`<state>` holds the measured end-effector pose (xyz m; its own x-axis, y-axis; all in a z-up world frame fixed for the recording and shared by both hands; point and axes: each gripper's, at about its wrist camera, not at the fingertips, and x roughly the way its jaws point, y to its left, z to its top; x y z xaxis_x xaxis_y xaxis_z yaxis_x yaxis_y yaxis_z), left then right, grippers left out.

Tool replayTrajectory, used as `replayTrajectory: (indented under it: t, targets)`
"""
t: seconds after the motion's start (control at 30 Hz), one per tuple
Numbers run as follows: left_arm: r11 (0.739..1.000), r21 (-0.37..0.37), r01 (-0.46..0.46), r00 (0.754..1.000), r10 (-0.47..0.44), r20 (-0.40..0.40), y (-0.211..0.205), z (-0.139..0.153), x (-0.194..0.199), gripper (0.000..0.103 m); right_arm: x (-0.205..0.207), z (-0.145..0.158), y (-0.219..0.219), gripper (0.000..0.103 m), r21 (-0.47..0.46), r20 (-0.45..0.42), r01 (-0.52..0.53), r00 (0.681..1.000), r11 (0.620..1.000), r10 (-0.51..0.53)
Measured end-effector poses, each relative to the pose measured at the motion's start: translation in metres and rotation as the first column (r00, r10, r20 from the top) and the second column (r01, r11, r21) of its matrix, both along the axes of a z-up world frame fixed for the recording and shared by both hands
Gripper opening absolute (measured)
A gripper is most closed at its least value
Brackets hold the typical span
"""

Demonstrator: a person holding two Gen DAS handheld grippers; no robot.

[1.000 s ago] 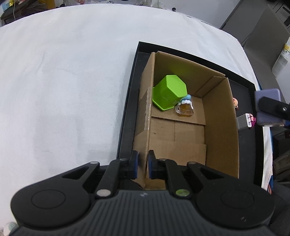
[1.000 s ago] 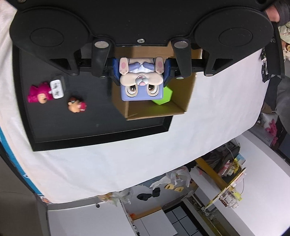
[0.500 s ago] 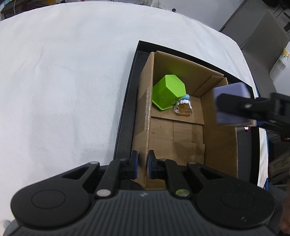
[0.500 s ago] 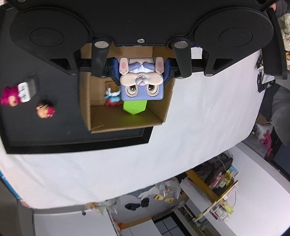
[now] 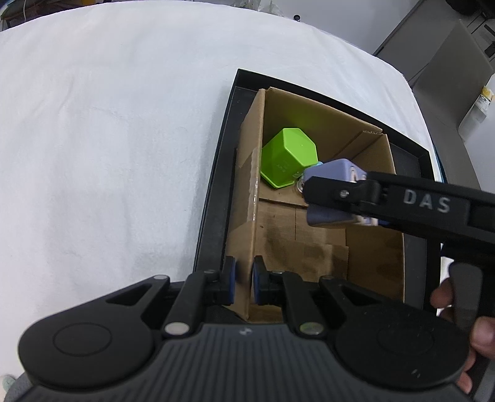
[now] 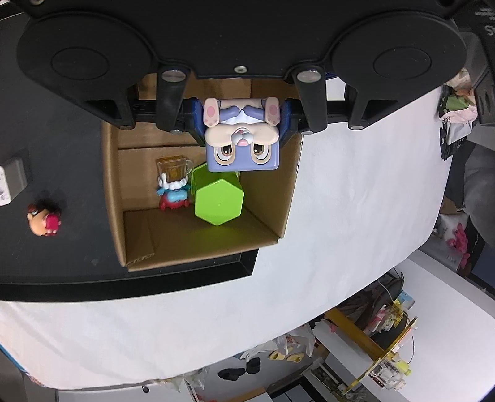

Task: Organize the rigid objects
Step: 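Lower the bunny cube into the box and open the right gripper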

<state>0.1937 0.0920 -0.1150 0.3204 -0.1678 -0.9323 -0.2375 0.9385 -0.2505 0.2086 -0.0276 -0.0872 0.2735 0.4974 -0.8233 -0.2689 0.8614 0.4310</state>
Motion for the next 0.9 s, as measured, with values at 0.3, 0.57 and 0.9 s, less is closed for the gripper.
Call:
replayTrajectory:
  t: [0.3, 0.57, 0.9]
  targets:
    - [1.0, -0.003, -0.001, 1.0, 0.001, 0.002, 0.002, -0.001, 0.0, 0.01, 0.009, -0.023, -0.002, 0.05, 0.05, -0.074, 0.071, 0.995, 0.996, -0.067]
    - [1.0, 0.005, -0.004, 1.0, 0.004, 0.0, 0.0, 0.0, 0.0, 0.01, 0.002, -0.015, -0.009, 0.051, 0.076, -0.077, 0.057, 0.996, 0.995, -0.051]
    - [1.0, 0.021, -0.002, 1.0, 0.002, 0.0, -0.002, 0.0, 0.001, 0.01, -0.005, -0.004, -0.011, 0.064, 0.06, -0.046, 0.009, 0.999, 0.998, -0.007]
